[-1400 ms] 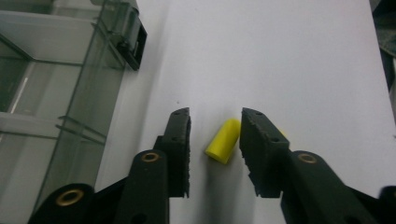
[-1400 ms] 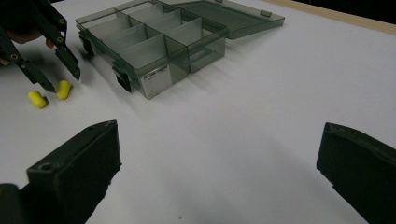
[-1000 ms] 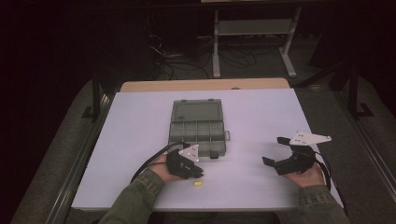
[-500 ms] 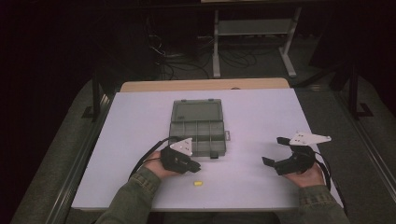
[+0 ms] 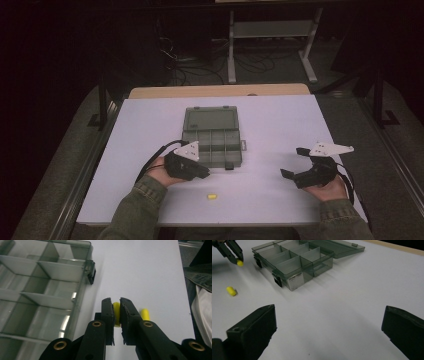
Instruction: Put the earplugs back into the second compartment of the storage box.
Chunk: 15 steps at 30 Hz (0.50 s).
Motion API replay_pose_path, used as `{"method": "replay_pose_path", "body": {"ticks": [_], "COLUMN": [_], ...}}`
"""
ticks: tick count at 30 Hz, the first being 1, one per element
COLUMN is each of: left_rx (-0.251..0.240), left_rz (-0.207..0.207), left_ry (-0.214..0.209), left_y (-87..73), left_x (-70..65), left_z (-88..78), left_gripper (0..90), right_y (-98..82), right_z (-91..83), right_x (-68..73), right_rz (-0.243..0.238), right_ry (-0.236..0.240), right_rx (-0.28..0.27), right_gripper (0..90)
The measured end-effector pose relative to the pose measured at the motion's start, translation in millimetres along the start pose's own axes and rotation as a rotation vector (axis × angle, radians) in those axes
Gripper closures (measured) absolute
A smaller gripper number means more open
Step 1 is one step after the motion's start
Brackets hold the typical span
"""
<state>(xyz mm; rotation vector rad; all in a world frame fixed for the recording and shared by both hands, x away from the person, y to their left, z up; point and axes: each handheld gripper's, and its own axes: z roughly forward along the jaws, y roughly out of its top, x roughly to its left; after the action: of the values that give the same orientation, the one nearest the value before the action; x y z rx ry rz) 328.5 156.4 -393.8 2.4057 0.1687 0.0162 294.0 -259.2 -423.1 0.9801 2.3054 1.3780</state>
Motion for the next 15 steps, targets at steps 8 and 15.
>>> {"method": "replay_pose_path", "body": {"ticks": [8,15], "left_rx": [-0.061,-0.060], "left_rz": [-0.029,-0.037], "left_ry": [0.037,0.054], "left_y": [-1.2,6.0], "left_x": [15.4,27.5], "left_z": [-22.6,-32.9], "left_gripper": [82.0,82.0], "right_y": [-0.2,-0.3], "right_z": [0.5,0.8], "right_x": [-1.2,-0.9], "right_rz": [0.004,0.006], "right_ry": [0.001,0.007], "right_rx": [0.001,0.002], "right_gripper": [0.0,0.0]}}
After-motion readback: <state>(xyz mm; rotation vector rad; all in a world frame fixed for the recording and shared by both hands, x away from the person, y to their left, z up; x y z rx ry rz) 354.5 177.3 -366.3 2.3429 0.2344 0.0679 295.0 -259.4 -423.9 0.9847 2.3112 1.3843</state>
